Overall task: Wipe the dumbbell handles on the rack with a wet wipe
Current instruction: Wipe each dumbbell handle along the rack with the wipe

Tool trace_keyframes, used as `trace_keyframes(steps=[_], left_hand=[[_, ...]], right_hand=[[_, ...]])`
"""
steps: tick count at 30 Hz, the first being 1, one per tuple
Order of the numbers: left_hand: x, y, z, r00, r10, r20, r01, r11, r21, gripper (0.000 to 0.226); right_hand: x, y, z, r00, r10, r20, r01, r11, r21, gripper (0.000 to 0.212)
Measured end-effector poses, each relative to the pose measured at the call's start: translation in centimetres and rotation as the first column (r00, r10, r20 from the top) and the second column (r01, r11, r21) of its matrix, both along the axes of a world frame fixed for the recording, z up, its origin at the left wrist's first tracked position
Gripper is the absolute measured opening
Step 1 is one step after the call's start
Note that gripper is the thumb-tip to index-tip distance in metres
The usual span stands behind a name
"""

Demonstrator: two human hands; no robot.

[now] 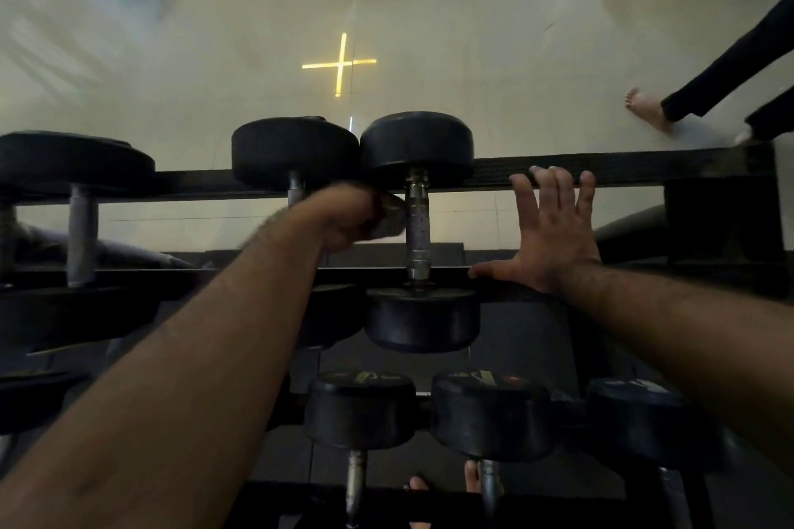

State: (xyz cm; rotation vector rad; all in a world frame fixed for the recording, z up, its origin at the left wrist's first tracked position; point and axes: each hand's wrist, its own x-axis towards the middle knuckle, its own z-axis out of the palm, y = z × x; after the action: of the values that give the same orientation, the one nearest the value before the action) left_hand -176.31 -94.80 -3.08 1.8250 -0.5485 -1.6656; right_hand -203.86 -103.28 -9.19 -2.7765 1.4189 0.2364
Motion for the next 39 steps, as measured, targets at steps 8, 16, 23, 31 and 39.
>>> trace_keyframes(steps=[8, 16, 23, 31, 39], left_hand=[[-0.3, 1.5, 0.1, 0.714, -0.593, 0.373, 0.532, 0.805, 0.262, 0.033], [-3.9, 1.8, 1.6, 0.955, -0.151, 0.254, 0.157, 0.988, -0.005, 0.035], [-1.0, 6.9, 6.7, 0.918, -0.101, 0.384, 0.163, 0.978, -0.133, 0.01], [-5.2, 13.1, 13.5, 0.857, 0.213, 0.469, -0.062, 0.946, -0.318, 0.016], [-10.3, 24.2, 20.8, 0.798, 0.546, 0.253, -0.399, 0.795, -0.457, 0.031]], right_hand=[[0.0, 0.1, 0.0, 1.0, -0.002, 0.002, 0.002, 1.0, -0.012, 0.154], [-0.2, 0.0, -0.3, 1.0, 0.007, 0.03, -0.006, 1.0, -0.026, 0.153], [-0.3, 0.5, 0.4, 1.0, -0.031, 0.004, 0.031, 1.0, 0.002, 0.156], [-0.1, 2.6, 6.0, 0.988, -0.111, -0.108, 0.135, 0.96, 0.247, 0.148], [1.3, 17.6, 10.8, 0.933, -0.084, 0.349, -0.056, 0.927, 0.372, 0.086]])
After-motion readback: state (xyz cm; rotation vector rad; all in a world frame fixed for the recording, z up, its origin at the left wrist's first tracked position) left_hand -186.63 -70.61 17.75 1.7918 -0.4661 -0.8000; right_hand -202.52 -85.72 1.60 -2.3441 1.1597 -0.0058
